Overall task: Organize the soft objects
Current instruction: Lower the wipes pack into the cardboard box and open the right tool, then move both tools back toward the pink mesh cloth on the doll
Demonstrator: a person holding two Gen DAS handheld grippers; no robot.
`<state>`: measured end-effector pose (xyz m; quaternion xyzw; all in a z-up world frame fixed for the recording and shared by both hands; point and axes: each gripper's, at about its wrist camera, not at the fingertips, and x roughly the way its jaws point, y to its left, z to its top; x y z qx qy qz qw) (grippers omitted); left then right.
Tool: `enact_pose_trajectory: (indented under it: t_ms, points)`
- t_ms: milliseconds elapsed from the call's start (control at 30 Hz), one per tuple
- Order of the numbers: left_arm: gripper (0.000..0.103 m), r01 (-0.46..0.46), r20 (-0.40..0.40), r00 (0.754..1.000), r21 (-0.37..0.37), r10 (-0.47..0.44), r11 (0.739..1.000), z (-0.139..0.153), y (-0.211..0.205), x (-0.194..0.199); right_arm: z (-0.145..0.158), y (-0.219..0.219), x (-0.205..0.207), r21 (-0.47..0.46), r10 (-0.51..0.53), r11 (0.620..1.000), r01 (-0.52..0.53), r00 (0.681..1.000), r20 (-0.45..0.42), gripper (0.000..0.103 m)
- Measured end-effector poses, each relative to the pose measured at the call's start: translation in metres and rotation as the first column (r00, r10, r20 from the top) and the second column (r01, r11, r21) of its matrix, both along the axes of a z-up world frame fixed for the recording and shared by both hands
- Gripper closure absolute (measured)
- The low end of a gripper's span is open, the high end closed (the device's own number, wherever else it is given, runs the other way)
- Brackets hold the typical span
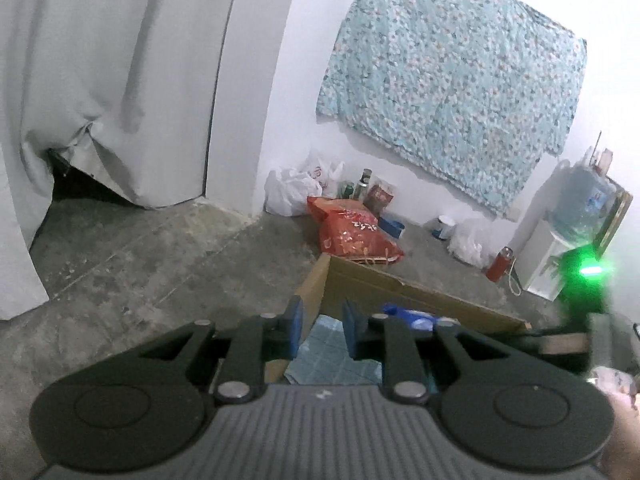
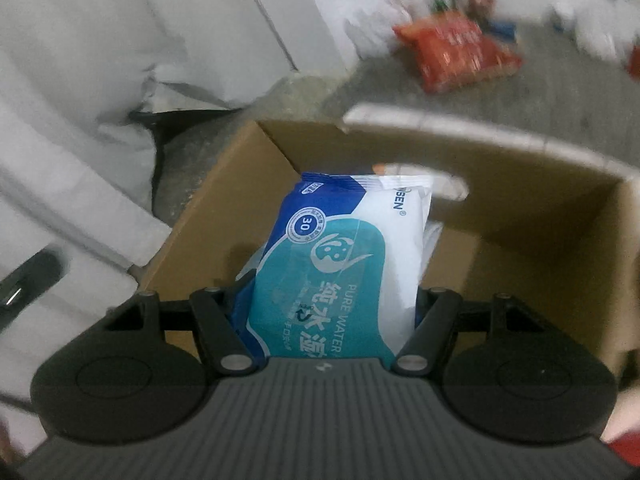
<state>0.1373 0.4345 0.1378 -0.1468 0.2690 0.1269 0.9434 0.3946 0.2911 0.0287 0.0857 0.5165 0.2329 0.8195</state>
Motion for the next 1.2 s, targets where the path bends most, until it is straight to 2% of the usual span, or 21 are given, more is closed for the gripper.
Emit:
enact_pose_trajectory:
  t_ms: [100, 167, 267, 300, 367, 433, 500, 533, 567, 600, 633, 667, 700, 833, 933, 1067, 1100, 1133, 1200]
  points:
    - [0.08, -0.014, 0.021, 1.0, 0.005, 0.013, 1.0, 0.0, 0.006, -0.002, -0.028, 0.019, 0.024, 0.058, -0.063, 0.996, 0.069, 0.992, -0.108, 0.034]
    - [0.078, -0.015, 0.026, 1.0, -0.011, 0.015, 1.0, -0.002, 0.01, -0.003, -0.045, 0.028, 0.038, 0.124, -0.093, 0.986, 0.115, 0.981, -0.172, 0.03]
    - [0.077, -0.007, 0.022, 1.0, -0.027, 0.008, 1.0, -0.007, 0.014, -0.005, -0.059, 0.034, 0.048, 0.17, -0.111, 0.973, 0.157, 0.961, -0.252, 0.023]
    - [0.077, -0.008, 0.026, 1.0, -0.024, 0.008, 1.0, -0.008, 0.015, -0.006, -0.059, 0.033, 0.049, 0.173, -0.118, 0.971, 0.167, 0.958, -0.262, 0.018]
    - [0.077, 0.002, 0.037, 0.999, -0.007, -0.002, 1.0, -0.011, 0.013, -0.007, -0.051, 0.032, 0.047, 0.178, -0.114, 0.972, 0.152, 0.971, -0.209, 0.018]
    - [0.076, 0.008, 0.044, 0.999, -0.016, -0.007, 1.0, -0.013, 0.012, -0.009, -0.042, 0.03, 0.043, 0.125, -0.102, 0.985, 0.122, 0.982, -0.16, 0.016]
    - [0.076, 0.016, 0.046, 0.999, -0.033, -0.015, 0.999, -0.015, 0.012, -0.009, -0.042, 0.022, 0.04, 0.097, -0.092, 0.989, 0.112, 0.977, -0.192, 0.016]
    - [0.076, 0.02, 0.049, 0.999, -0.041, -0.018, 0.999, -0.015, 0.012, -0.009, -0.047, 0.018, 0.037, 0.116, -0.081, 0.987, 0.11, 0.969, -0.233, 0.016]
    - [0.076, 0.021, 0.05, 0.999, -0.046, -0.019, 0.999, -0.015, 0.012, -0.009, -0.051, 0.015, 0.035, 0.14, -0.068, 0.984, 0.109, 0.96, -0.271, 0.018]
    - [0.076, 0.021, 0.052, 0.998, -0.049, -0.018, 0.999, -0.017, 0.013, -0.009, -0.056, 0.013, 0.033, 0.165, -0.059, 0.98, 0.113, 0.952, -0.301, 0.028]
    - [0.076, 0.019, 0.053, 0.998, -0.052, -0.016, 0.998, -0.017, 0.013, -0.008, -0.061, 0.013, 0.031, 0.187, -0.058, 0.975, 0.121, 0.949, -0.31, 0.049]
    - [0.076, 0.018, 0.054, 0.998, -0.057, -0.015, 0.998, -0.019, 0.013, -0.007, -0.066, 0.015, 0.03, 0.196, -0.067, 0.972, 0.132, 0.949, -0.307, 0.059]
    - [0.076, 0.019, 0.052, 0.999, -0.066, -0.015, 0.998, -0.021, 0.014, -0.008, -0.071, 0.019, 0.032, 0.192, -0.077, 0.972, 0.139, 0.951, -0.3, 0.064]
    - [0.076, 0.022, 0.048, 0.999, -0.076, -0.019, 0.997, -0.026, 0.013, -0.009, -0.087, 0.031, 0.038, 0.23, -0.115, 0.955, 0.189, 0.946, -0.303, 0.064]
    - [0.076, 0.026, 0.033, 0.999, -0.07, -0.024, 0.997, -0.028, 0.012, -0.008, -0.099, 0.022, 0.034, 0.273, -0.122, 0.939, 0.21, 0.944, -0.307, 0.064]
    - [0.075, 0.035, 0.015, 0.999, -0.082, -0.034, 0.996, -0.029, 0.009, -0.012, -0.102, 0.022, 0.035, 0.274, -0.113, 0.943, 0.191, 0.955, -0.275, 0.058]
    - [0.074, 0.041, 0.015, 0.999, -0.079, -0.04, 0.996, -0.028, 0.007, -0.015, -0.099, 0.024, 0.034, 0.258, -0.112, 0.949, 0.182, 0.958, -0.265, 0.051]
    - [0.072, 0.048, 0.017, 0.999, -0.071, -0.046, 0.996, -0.026, 0.004, -0.018, -0.094, 0.024, 0.032, 0.241, -0.109, 0.955, 0.171, 0.962, -0.249, 0.038]
    - [0.07, 0.054, 0.019, 0.998, -0.051, -0.053, 0.997, -0.02, -0.003, -0.025, -0.075, 0.027, 0.024, 0.203, -0.087, 0.971, 0.126, 0.978, -0.19, 0.028]
